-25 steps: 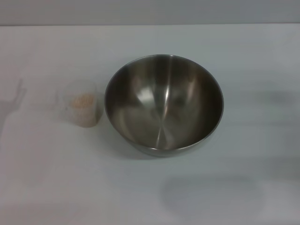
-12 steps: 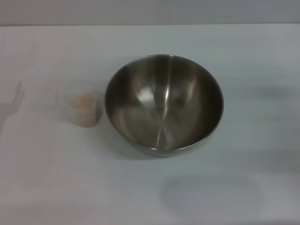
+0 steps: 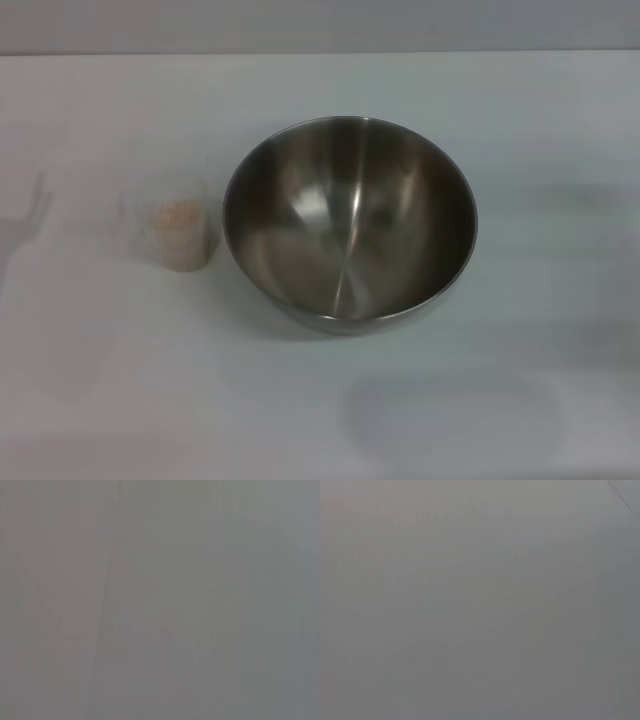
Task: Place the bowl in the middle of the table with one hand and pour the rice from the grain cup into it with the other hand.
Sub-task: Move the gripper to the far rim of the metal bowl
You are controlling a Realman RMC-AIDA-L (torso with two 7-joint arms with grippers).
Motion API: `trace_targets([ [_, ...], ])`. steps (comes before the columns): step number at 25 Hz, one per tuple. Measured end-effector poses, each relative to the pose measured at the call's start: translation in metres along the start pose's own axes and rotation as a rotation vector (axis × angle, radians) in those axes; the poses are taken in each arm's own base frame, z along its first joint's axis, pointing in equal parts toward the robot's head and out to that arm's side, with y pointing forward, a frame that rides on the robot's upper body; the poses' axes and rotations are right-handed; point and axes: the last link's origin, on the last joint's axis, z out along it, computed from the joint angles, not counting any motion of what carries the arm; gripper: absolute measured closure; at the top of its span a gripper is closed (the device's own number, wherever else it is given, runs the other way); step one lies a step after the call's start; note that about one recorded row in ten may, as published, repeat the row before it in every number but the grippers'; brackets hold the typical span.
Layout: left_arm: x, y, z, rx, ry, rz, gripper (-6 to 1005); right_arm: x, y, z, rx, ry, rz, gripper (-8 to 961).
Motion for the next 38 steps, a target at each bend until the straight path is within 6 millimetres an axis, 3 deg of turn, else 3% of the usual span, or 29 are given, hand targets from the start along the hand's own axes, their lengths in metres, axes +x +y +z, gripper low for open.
trace_targets([
  [26,0.001,-0.004,-0.004,0.016,0.003,-0.009,157,0.001,0.003,0.005,-0.021,0.003,0.027,157],
  [38,0.001,-0.001,0.000,0.005,0.007,-0.014,160,0.015,-0.021,0.046,-0.066,0.255,-0.046,158],
])
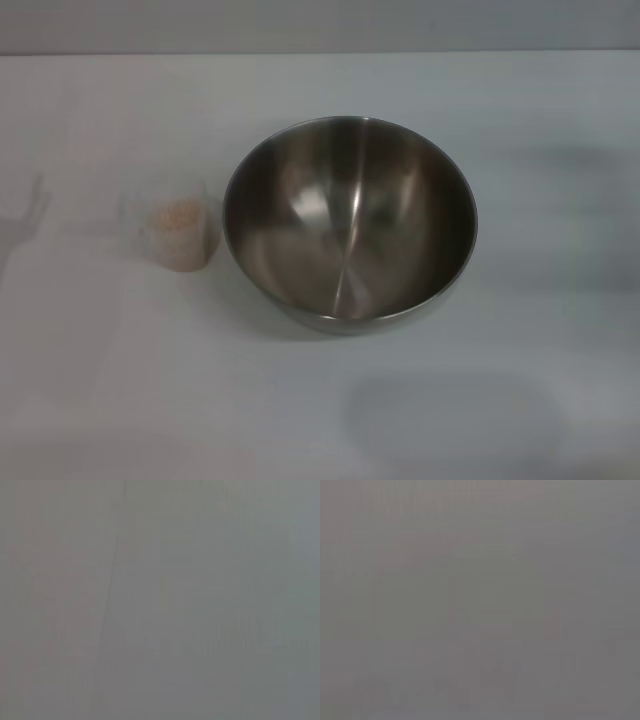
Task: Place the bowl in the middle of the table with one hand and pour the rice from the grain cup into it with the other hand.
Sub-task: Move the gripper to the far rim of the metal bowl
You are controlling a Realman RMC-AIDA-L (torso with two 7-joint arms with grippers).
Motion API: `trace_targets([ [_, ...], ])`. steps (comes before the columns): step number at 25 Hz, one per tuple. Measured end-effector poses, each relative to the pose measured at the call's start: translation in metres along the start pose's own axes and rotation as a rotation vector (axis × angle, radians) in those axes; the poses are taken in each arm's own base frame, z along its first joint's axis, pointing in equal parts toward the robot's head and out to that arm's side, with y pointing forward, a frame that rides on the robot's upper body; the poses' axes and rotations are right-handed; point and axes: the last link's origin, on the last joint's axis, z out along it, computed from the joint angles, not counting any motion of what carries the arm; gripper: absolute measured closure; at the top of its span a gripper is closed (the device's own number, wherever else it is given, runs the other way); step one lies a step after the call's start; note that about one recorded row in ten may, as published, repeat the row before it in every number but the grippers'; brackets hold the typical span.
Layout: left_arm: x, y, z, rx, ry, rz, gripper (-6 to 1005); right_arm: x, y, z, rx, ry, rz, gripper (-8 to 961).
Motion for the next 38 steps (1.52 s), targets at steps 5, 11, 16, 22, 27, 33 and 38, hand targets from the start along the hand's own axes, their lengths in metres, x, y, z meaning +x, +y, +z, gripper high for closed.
trace_targets([
  [5,0.000,0.000,-0.001,-0.002,-0.002,-0.001,161,-0.005,-0.001,0.014,-0.067,0.082,0.013,158],
  [11,-0.001,-0.001,-0.004,0.002,-0.007,0.001,162,-0.010,0.006,0.020,-0.120,0.061,-0.205,158],
  [16,-0.001,-0.001,-0.004,-0.001,-0.008,0.002,163,-0.011,0.001,0.014,-0.094,0.030,-0.423,158],
  [22,-0.001,-0.002,-0.005,0.001,-0.011,0.004,165,-0.016,-0.012,-0.004,0.104,-0.067,-0.723,159],
  [27,-0.001,-0.002,-0.005,0.001,-0.012,0.004,166,-0.012,-0.017,0.000,0.232,-0.056,-0.729,159],
  [33,-0.001,-0.002,-0.005,0.000,-0.011,0.004,167,0.006,-0.011,0.020,0.271,0.052,-0.689,159],
  [38,-0.001,-0.002,-0.004,0.000,-0.010,0.003,168,0.018,0.000,0.036,0.310,0.108,-0.666,159],
])
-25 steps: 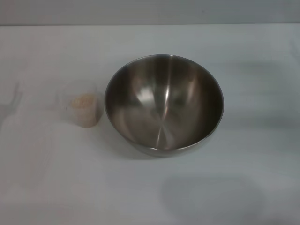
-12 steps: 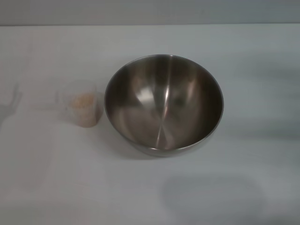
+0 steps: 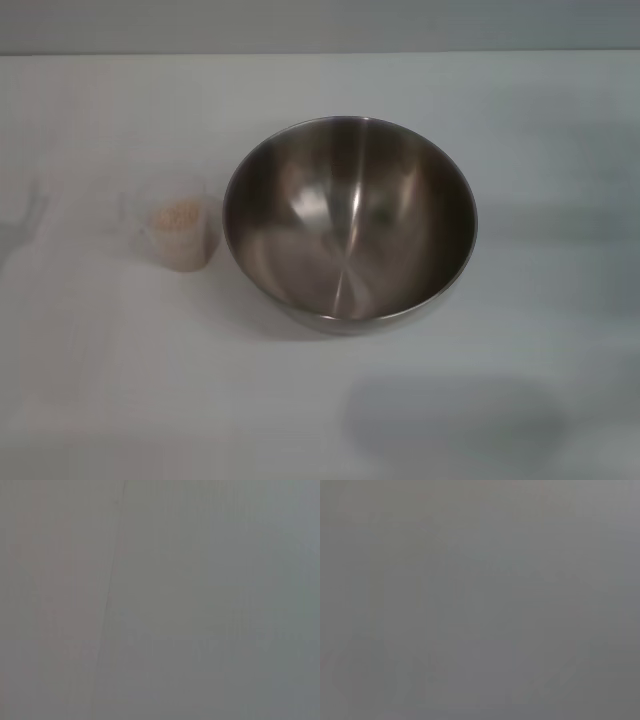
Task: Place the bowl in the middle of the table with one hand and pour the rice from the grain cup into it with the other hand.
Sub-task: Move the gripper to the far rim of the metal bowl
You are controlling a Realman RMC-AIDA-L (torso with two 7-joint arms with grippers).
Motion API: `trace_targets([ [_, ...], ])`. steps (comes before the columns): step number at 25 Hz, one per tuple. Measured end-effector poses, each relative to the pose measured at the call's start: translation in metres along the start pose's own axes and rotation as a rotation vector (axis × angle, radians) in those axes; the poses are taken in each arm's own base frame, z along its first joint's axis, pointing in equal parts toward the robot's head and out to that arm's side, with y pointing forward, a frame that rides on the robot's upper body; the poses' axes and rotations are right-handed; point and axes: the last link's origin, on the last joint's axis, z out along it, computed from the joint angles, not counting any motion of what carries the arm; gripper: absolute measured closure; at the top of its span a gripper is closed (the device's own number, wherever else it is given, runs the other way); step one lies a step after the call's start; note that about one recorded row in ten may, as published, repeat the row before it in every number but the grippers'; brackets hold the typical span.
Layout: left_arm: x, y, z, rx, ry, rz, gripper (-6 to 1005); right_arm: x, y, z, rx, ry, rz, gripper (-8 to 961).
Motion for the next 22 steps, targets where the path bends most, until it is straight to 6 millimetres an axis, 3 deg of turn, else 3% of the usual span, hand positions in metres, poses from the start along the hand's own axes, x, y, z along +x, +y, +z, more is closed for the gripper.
trace_targets([
  [8,-0.002,0.000,0.001,0.000,-0.010,0.001,170,-0.001,0.040,0.015,-0.092,0.119,0.131,159],
  [9,-0.002,0.000,0.001,0.002,-0.013,0.001,170,-0.004,0.056,0.020,-0.136,0.149,0.170,158],
  [10,-0.002,0.000,0.001,0.003,-0.016,0.002,171,-0.004,0.056,0.020,-0.136,0.149,0.170,158],
  [11,-0.003,-0.001,0.001,0.003,-0.018,0.004,171,-0.009,0.071,0.023,-0.180,0.170,0.199,158],
  [12,-0.003,-0.001,0.001,0.003,-0.018,0.004,171,-0.009,0.071,0.023,-0.180,0.170,0.199,158],
  [16,-0.004,-0.001,0.002,0.005,-0.024,0.010,172,-0.022,0.106,0.026,-0.299,0.196,0.293,158],
  [22,-0.004,-0.001,0.002,0.005,-0.026,0.012,173,-0.029,0.129,0.028,-0.410,0.249,0.356,159],
])
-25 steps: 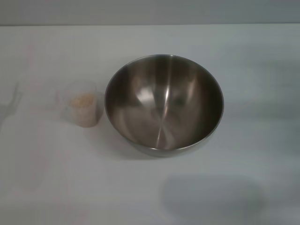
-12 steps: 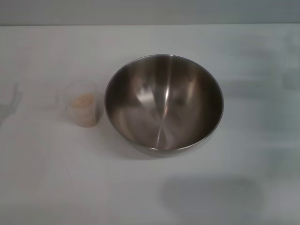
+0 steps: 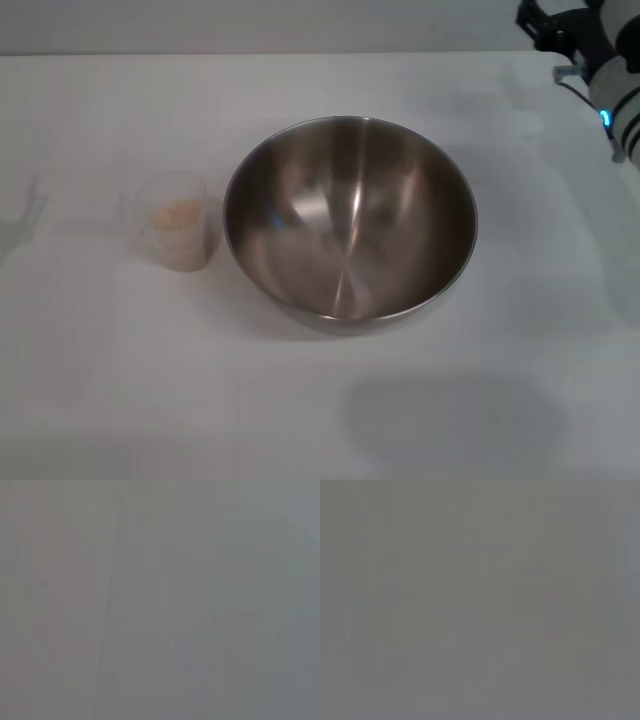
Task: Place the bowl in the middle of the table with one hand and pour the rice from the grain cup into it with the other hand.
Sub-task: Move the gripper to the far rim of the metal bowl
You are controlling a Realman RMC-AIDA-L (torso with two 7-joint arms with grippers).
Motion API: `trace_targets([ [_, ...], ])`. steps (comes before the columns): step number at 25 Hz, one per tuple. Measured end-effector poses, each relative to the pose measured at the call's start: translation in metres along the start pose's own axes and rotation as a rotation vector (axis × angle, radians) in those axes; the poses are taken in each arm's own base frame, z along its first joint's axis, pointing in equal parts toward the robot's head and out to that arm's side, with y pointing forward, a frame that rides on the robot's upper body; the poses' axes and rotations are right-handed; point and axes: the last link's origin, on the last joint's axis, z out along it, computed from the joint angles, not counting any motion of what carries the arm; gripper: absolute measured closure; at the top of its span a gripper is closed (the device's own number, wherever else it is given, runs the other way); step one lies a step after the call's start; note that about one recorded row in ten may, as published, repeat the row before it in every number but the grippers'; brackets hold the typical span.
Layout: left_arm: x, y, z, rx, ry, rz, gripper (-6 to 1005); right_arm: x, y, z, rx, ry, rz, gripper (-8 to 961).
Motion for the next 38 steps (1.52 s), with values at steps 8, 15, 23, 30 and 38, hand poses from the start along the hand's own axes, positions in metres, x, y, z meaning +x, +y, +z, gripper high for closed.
trace_targets([
  [8,-0.001,0.000,0.000,-0.001,-0.005,0.001,175,0.004,0.005,0.006,-0.029,0.077,-0.017,159],
  [15,-0.002,-0.002,-0.002,0.004,-0.013,0.002,177,0.008,0.004,0.011,-0.023,0.160,-0.050,158],
  [23,-0.002,-0.003,-0.003,0.007,-0.017,0.004,178,-0.009,0.009,0.025,-0.028,0.174,-0.096,158],
  [30,-0.003,-0.001,-0.003,-0.001,-0.022,0.004,180,-0.028,0.027,0.041,-0.046,0.212,-0.122,158],
  [38,-0.003,0.000,-0.002,-0.008,-0.024,0.006,182,-0.042,0.043,0.053,-0.049,0.284,-0.142,159],
])
